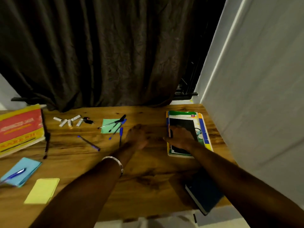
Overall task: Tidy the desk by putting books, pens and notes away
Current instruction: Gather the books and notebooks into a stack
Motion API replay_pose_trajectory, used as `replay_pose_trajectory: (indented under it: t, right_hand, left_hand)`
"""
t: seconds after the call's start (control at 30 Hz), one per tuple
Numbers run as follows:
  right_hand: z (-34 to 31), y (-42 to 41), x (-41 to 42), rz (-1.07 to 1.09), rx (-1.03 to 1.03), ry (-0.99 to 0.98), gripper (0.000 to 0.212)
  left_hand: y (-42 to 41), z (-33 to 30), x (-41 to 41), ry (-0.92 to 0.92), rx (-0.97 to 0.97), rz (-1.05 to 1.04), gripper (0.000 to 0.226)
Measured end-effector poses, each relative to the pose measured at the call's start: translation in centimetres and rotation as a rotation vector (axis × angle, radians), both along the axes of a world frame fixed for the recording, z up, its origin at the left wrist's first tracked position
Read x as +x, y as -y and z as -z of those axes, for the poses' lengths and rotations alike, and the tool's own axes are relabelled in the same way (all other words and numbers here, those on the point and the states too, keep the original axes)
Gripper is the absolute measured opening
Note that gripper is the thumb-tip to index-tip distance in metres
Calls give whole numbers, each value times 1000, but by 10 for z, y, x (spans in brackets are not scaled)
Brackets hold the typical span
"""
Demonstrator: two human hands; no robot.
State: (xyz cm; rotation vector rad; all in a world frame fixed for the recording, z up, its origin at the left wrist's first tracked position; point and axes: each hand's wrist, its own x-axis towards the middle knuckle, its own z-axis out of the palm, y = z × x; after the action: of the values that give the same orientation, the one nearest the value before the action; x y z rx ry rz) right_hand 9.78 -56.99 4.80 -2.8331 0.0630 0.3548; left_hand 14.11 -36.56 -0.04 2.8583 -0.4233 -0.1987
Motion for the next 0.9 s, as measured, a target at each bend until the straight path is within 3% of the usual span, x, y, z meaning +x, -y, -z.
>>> replay_pose_trajectory:
  t: [0.2, 0.33, 0.63, 0.73, 0.9]
  right_hand:
    - [-5, -43, 12, -80, 8, 37, 77]
    - [-5, -86, 14, -136, -6, 84, 76]
    - [-12, -216, 0, -195, -20, 65, 63]
    - [-12, -269, -9, -234, -11, 72, 76]
    - [-18, -344, -25, -332, 67, 85, 73]
  left_hand:
    - [-63, -26, -21, 125, -8, -184, 61]
    - [-109, -35, -39, 88, -59, -318, 63]
    - [-236, -44, -88, 124, -148, -481, 65]
    - [-285, -46, -107, 116, -143, -551, 64]
    - [-351, -46, -134, 160, -112, -614, 69]
